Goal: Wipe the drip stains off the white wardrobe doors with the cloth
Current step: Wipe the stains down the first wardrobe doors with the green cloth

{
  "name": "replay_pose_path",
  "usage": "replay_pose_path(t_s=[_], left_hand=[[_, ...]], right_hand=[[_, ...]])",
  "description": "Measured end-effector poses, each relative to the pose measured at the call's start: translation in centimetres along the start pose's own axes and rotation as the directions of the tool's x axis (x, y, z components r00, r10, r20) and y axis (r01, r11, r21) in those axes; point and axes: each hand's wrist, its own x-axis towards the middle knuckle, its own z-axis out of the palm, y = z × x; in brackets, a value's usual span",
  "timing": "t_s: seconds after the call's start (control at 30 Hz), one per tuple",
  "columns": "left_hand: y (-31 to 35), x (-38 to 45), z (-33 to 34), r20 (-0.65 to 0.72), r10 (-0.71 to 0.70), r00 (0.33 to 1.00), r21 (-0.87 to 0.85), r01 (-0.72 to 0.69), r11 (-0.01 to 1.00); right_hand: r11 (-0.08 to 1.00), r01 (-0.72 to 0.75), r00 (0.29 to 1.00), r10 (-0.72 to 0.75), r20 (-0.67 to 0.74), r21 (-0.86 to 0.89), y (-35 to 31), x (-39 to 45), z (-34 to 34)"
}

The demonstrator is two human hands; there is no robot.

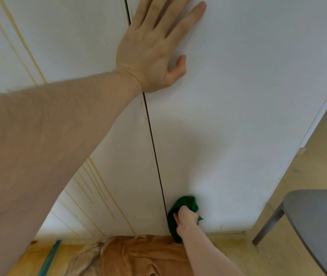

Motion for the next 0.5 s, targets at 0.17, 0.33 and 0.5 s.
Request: replay_pose_path(t_s=[0.17,0.33,0.5], left_hand=[[0.0,0.0,0.0,0.009,-0.002,1.000,0.011,0.002,1.000],[0.0,0.0,0.0,0.000,0.008,1.000,0.012,-0.008,1.000],[0.0,0.0,0.0,-0.015,0.048,0.999,0.011,-0.048,0.999]], right_hand=[[0.995,-0.004,0.976,0.026,0.217,-0.099,2.4,-1.8,2.2],[0.982,-0.162,0.960,0.179,0.216,-0.094,0.7,-1.4,1.6],[0.998,-0.010,0.989,0.019,0.149,-0.057,-1.7,-1.1,-0.7]])
